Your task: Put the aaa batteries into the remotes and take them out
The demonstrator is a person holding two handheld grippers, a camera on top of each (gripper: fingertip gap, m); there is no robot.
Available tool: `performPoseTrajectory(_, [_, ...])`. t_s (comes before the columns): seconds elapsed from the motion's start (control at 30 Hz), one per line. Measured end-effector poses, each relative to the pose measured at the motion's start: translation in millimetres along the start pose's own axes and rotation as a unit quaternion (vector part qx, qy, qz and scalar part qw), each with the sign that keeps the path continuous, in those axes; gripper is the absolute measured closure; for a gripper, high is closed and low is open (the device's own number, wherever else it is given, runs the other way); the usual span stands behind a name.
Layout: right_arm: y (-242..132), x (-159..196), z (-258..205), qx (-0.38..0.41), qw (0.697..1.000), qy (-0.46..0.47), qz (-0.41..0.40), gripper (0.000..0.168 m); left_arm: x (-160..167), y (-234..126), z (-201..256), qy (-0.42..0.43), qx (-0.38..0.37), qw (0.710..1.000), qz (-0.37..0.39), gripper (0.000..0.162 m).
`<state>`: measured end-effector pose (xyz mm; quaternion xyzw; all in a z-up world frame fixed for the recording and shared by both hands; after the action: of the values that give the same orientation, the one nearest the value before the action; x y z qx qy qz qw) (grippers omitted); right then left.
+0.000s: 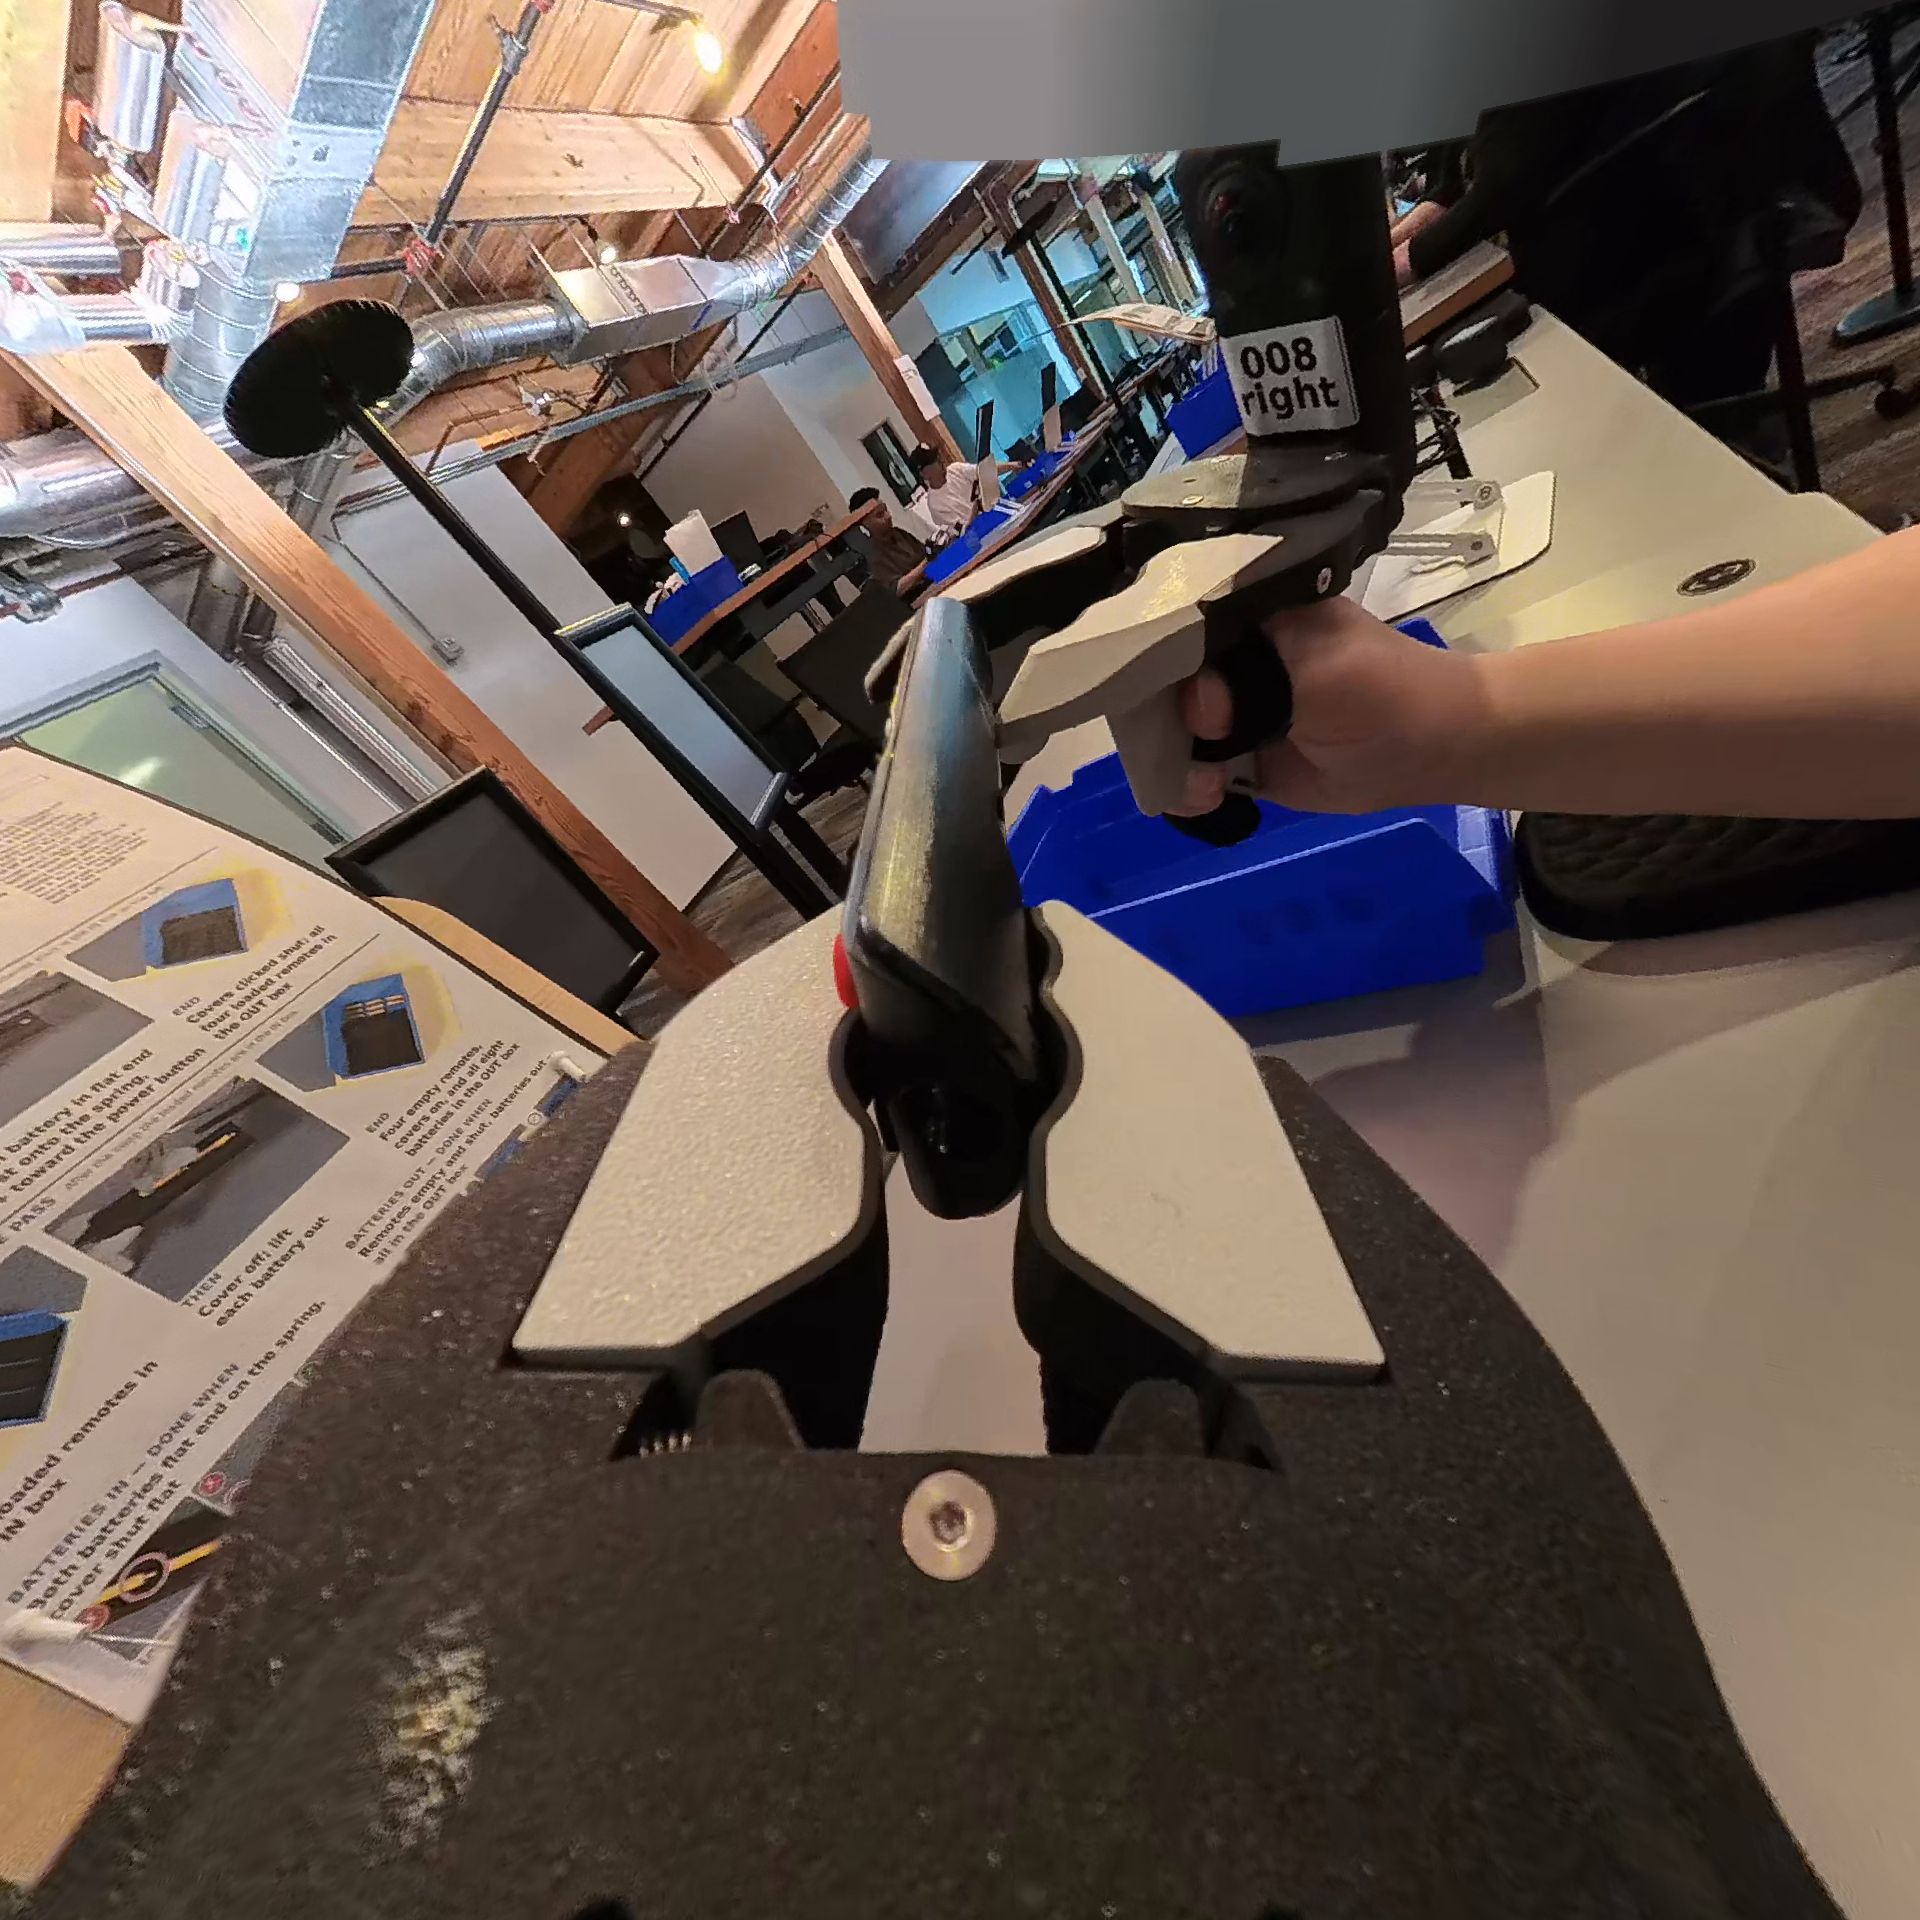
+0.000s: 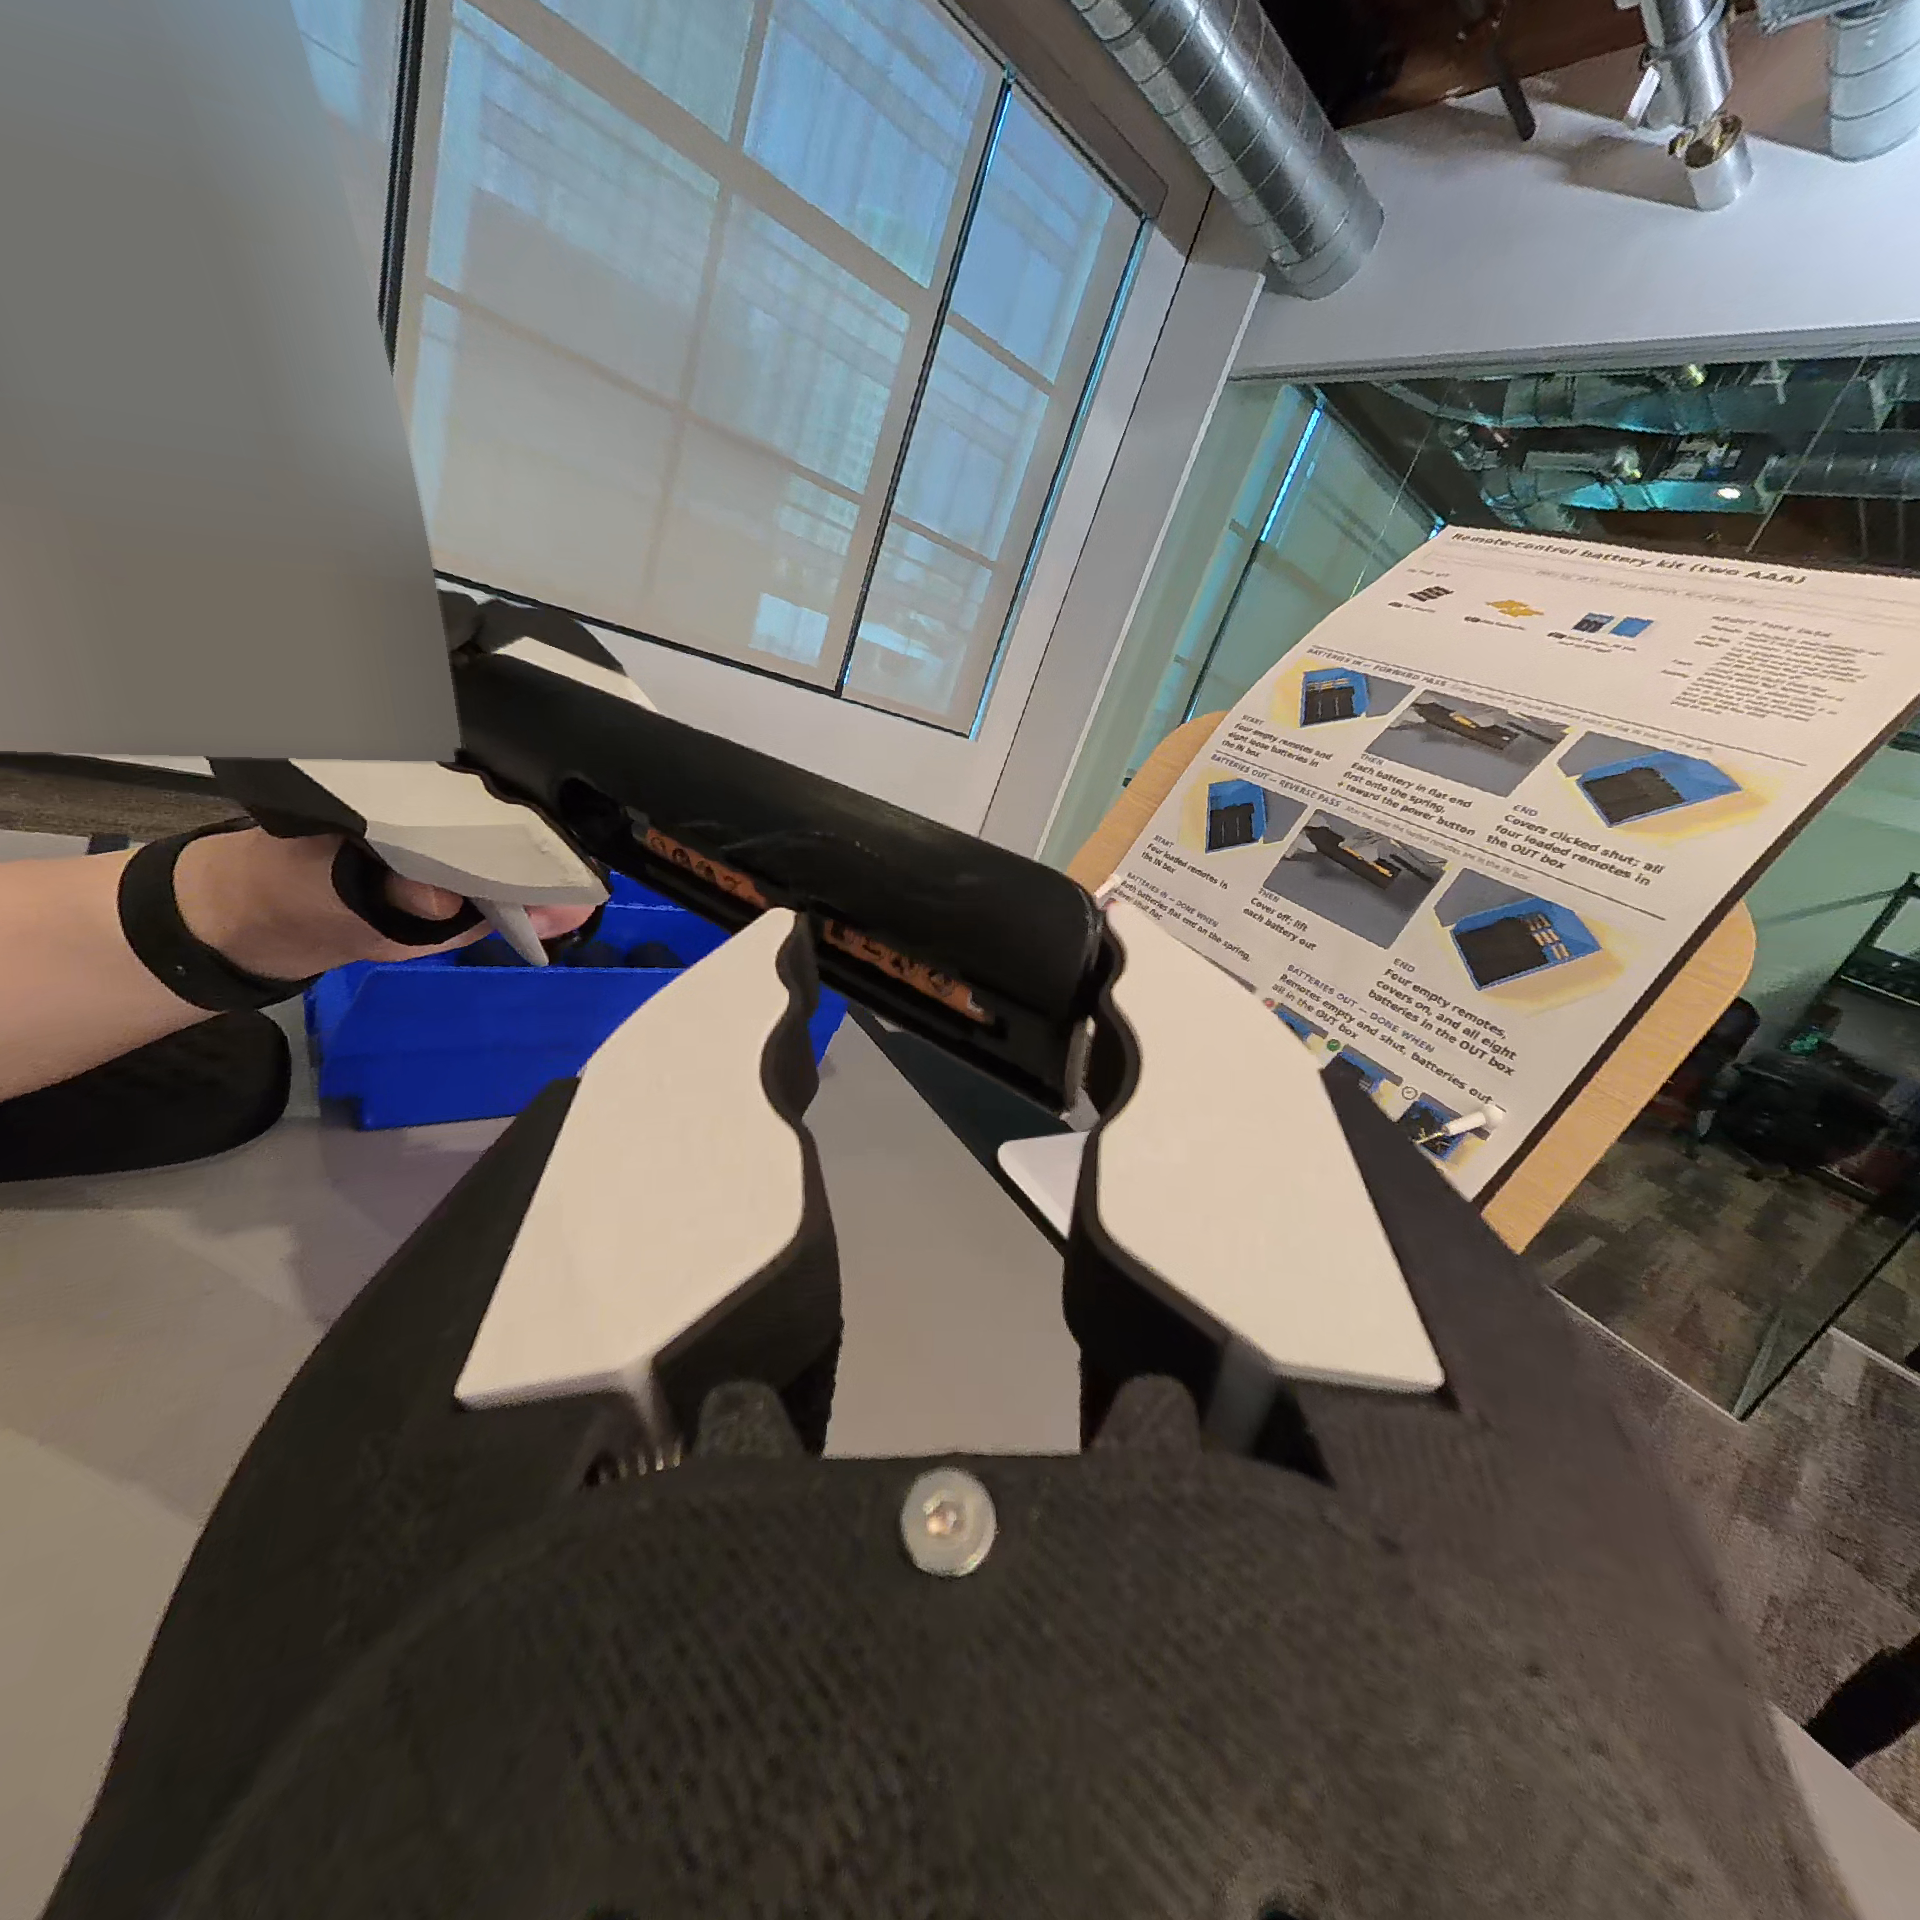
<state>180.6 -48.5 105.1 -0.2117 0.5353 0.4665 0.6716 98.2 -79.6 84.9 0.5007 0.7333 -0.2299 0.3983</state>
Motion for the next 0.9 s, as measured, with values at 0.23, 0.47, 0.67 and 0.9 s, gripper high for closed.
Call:
performPoseTrajectory(0.23, [-0.3,-1.3,-0.2,-0.012,1.0,-0.002,-0.005,0.119,-0.5,-0.5,-0.5,-0.015,0.007,1.0,0.004,0.138])
performPoseTrajectory(0.47, [-2.1,-4.5,-7.2,-0.051,0.999,-0.007,-0.008,0.122,-3.8,-0.6,2.6,-0.017,0.02,1.0,0.008,0.138])
performPoseTrajectory(0.67, [-3.9,-5.8,-8.8,-0.057,0.998,-0.026,-0.018,0.123,-5.6,-1.2,4.8,-0.001,0.017,1.0,0.016,0.139])
performPoseTrajectory(0.9, [-4.2,-8.3,-10.4,-0.058,0.998,-0.027,-0.02,0.124,-7.4,-2.5,4.4,0.0,0.015,1.0,0.019,0.138])
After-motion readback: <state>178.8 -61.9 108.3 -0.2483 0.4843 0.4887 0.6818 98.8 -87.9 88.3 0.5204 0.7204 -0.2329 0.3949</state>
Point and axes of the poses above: each gripper's, where its closed fingertips meet, y out along the fingers, x out of its underside, z = x × y across the jaws, the point moved 1 cm from there along -y, back along the fingers, and after that the axes turned 2 degrees about -x, right-handed, at the moved point
